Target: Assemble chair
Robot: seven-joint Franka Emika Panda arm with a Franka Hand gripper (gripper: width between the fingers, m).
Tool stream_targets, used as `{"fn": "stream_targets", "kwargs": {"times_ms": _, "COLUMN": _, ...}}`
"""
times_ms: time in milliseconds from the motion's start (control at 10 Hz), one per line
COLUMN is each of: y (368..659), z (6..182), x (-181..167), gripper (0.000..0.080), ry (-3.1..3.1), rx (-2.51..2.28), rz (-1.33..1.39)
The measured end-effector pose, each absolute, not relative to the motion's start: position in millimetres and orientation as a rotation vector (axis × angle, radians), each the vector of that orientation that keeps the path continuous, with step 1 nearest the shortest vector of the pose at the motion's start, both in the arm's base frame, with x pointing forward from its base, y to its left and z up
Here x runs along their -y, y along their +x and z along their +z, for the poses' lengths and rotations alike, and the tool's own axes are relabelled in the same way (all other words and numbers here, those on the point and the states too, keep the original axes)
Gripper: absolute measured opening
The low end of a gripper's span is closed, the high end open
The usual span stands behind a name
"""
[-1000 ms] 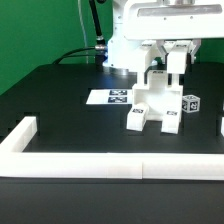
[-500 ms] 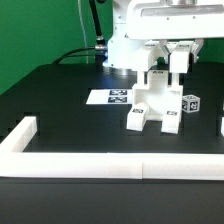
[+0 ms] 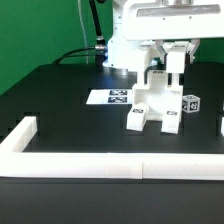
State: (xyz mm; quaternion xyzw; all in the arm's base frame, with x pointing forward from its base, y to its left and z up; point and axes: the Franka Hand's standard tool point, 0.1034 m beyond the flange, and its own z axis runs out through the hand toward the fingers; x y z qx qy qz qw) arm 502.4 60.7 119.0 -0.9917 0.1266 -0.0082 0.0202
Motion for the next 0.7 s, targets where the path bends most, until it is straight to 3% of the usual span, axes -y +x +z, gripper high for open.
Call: {"fn": "stream_targets", "kwargs": {"times_ms": 700, "y": 503.4, "z": 119.1, "x": -56.8, "gripper": 0.0289, "ry": -3.079, "rx": -0.379, "rz": -0.036}}
